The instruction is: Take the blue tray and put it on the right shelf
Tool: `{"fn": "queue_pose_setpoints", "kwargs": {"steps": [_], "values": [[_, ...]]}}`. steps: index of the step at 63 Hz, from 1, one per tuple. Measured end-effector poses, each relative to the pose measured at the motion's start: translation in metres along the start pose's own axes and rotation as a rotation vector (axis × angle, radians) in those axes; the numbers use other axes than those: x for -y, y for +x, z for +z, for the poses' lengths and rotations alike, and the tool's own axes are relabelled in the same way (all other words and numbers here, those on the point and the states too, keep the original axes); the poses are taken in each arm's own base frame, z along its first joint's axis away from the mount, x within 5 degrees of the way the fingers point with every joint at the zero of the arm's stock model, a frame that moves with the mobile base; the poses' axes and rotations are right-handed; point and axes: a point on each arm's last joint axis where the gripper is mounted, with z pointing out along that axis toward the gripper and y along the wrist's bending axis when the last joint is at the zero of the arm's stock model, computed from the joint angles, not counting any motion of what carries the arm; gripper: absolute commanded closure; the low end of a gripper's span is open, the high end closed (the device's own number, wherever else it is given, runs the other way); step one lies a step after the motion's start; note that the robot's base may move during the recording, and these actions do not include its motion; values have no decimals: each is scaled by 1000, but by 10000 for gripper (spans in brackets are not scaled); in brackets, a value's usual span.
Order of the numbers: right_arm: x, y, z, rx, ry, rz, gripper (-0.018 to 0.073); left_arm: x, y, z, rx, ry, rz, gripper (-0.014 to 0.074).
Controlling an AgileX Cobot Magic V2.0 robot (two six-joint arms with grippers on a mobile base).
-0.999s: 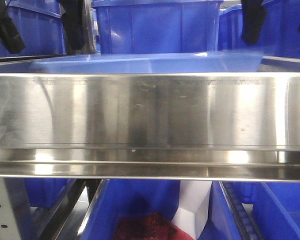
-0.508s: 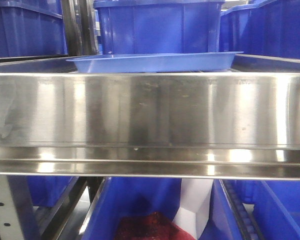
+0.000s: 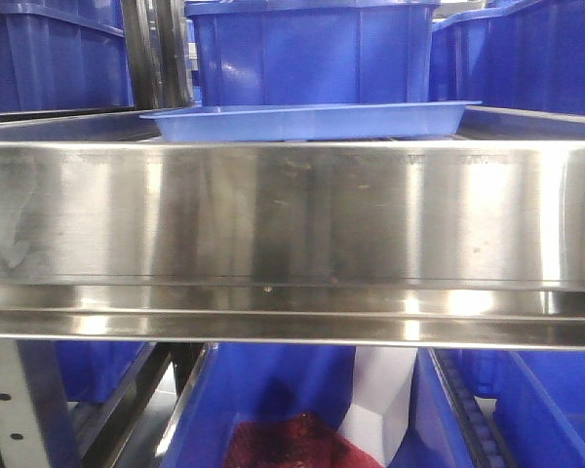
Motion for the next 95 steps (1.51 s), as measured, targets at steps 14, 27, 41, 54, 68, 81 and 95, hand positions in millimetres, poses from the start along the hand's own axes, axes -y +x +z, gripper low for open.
{"fn": "queue_pose_setpoints", "kwargs": {"steps": [14,27,41,54,68,81,95], "values": [[-1,22,0,123,-26,-9,503,-2,20,-3,63,20,3,645],[-1,20,1,151,-30,-13,503,-2,23,-2,54,20,2,645],[-1,21,1,149,-30,-16,503,-2,22,-2,56,21,1,645],[-1,21,1,149,-30,-16,503,1,23,-3,48,63,-70,645],[-1,21,1,149,-30,-16,503,-8,40,-16,139,-56,-67,645],[-1,21,1,149,-30,-16,503,-21,87,-14,251,-266,-27,645],[-1,21,1,152,-30,-16,503,-38,143,11,263,-437,-72,645]]}}
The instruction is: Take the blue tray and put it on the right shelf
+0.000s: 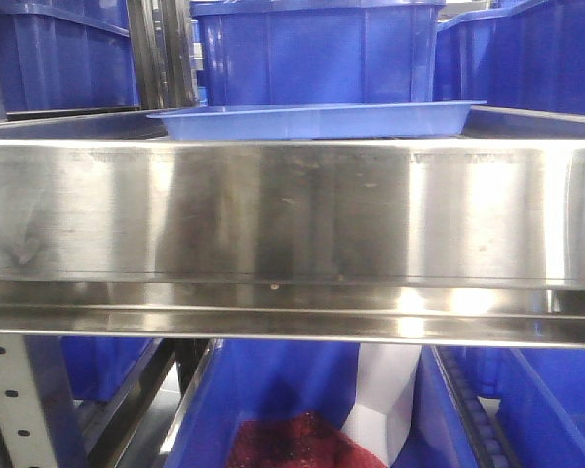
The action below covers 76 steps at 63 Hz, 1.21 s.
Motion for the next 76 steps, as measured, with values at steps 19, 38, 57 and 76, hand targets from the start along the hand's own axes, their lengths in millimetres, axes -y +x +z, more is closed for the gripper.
{"fn": "queue_pose_setpoints", "kwargs": {"steps": [19,38,57,76], "values": [[0,0,0,1,0,0,503,-5,16,9,143,-51,-6,645],[0,0,0,1,0,0,503,-5,16,9,144,-51,-6,645],[0,0,0,1,0,-2,503,-5,16,9,144,-51,-6,645],[5,6,2,-12,114,-10,503,-5,16,9,144,-51,-6,645]]}}
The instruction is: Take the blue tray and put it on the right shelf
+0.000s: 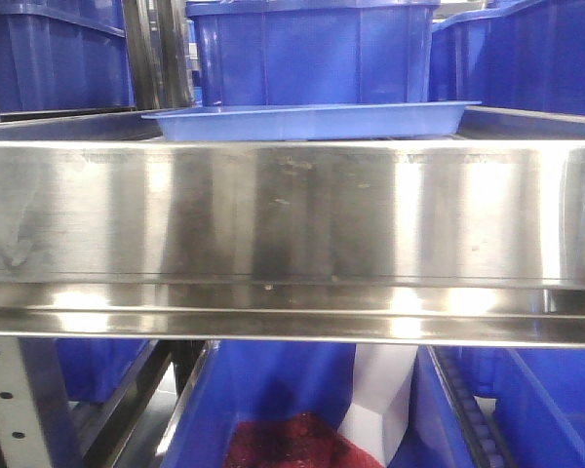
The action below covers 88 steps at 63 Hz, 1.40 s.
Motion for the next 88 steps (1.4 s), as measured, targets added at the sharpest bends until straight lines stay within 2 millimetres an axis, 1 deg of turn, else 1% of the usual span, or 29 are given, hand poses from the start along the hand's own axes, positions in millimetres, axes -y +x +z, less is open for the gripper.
{"fn": "queue_pose_setpoints", "kwargs": {"steps": [6,21,35,40,52,88], "values": [[4,9,3,9,104,-2,503,0,0,0,0,0,0,645],[10,49,7,96,287,48,503,0,0,0,0,0,0,645],[14,85,16,162,355,47,503,0,0,0,0,0,0,645],[15,91,18,183,358,44,503,0,0,0,0,0,0,645],[15,90,18,224,361,32,503,0,0,0,0,0,0,645],[15,90,18,230,357,73,503,0,0,0,0,0,0,645]]}}
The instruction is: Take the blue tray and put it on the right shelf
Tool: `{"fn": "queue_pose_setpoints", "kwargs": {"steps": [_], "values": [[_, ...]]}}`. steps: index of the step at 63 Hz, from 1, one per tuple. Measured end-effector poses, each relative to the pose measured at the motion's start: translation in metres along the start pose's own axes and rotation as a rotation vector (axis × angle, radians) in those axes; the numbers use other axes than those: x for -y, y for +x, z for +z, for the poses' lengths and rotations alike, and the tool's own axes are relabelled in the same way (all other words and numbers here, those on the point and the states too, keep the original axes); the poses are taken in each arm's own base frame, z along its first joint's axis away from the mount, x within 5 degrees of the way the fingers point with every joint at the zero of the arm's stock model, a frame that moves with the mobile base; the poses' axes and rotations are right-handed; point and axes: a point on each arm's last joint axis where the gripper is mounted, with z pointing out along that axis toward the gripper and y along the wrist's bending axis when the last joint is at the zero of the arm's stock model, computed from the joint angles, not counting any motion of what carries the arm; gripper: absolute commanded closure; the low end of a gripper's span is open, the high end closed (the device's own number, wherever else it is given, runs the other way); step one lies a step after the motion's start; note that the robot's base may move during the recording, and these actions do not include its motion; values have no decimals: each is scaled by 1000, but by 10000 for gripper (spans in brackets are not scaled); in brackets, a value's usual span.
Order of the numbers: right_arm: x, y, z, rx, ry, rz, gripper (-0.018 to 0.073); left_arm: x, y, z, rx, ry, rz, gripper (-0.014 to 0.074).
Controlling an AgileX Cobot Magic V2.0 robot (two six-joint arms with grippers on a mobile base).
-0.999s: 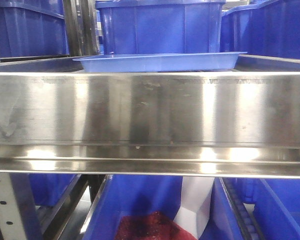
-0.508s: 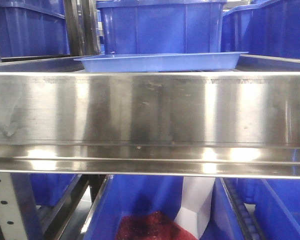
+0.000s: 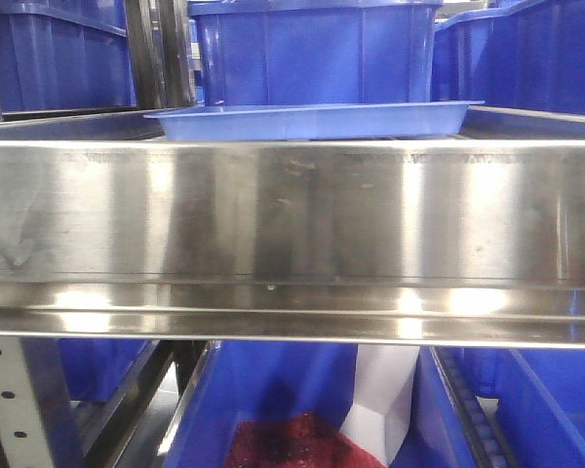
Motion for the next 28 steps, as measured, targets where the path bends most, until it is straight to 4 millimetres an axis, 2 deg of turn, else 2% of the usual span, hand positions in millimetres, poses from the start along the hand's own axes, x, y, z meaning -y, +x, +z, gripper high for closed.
{"fn": "queue_pose_setpoints", "kwargs": {"steps": [28], "values": [[0,0,0,0,0,0,503,0,0,0,0,0,-1,645]]}}
